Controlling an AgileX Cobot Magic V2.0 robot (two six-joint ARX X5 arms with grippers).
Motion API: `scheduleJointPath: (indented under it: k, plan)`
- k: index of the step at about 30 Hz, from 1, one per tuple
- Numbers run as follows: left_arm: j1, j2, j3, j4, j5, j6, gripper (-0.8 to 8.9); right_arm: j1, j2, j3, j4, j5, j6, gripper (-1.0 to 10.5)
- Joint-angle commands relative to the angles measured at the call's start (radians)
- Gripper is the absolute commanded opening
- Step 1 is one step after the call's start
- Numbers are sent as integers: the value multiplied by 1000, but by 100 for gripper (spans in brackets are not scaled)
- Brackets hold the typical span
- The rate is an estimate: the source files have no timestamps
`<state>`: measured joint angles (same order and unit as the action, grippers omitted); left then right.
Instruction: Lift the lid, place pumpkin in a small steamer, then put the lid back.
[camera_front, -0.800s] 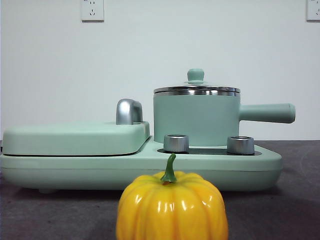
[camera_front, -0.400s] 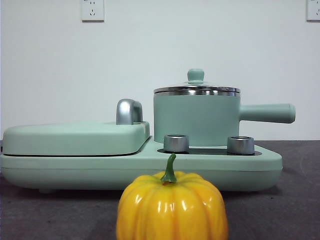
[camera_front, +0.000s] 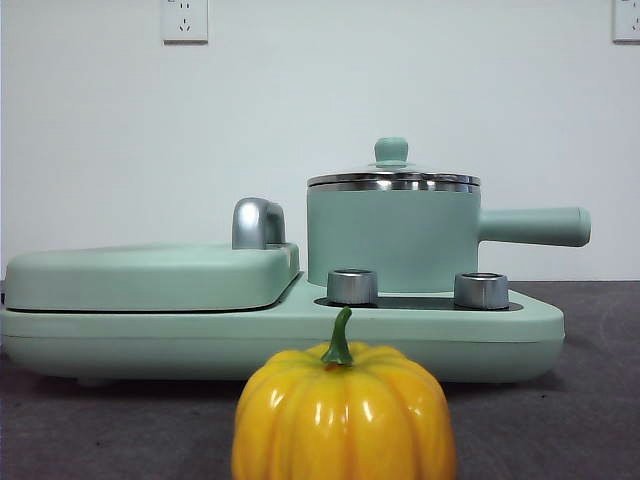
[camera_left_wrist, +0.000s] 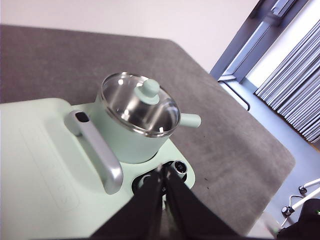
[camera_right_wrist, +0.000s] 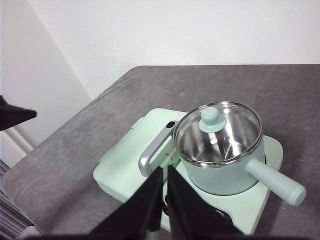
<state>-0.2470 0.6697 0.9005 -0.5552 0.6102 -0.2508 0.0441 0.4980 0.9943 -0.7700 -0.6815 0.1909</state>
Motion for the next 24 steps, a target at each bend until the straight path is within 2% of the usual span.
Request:
scheduleJointPath:
  k: [1,5,10,11,14,24]
  plan:
    - [-3,6,19,0,10,14,11,0,3,16,-7,-3,-14,12]
    - [-3,6,19,1,10,14,89,0,3,16,-32,1,-16,35]
    - [-3,10,19,2,10,14,455,0,3,16,-36,1,-15,338]
    - [-3,11,19,2,10,14,490,0,3,16,-39,1,-15,383]
    - [-3,11,19,2,10,7,509,0,3,16,-43,1,-15,465]
    - [-31,80,43,110,10,0,495,0,3,16,-43,1,-15,467]
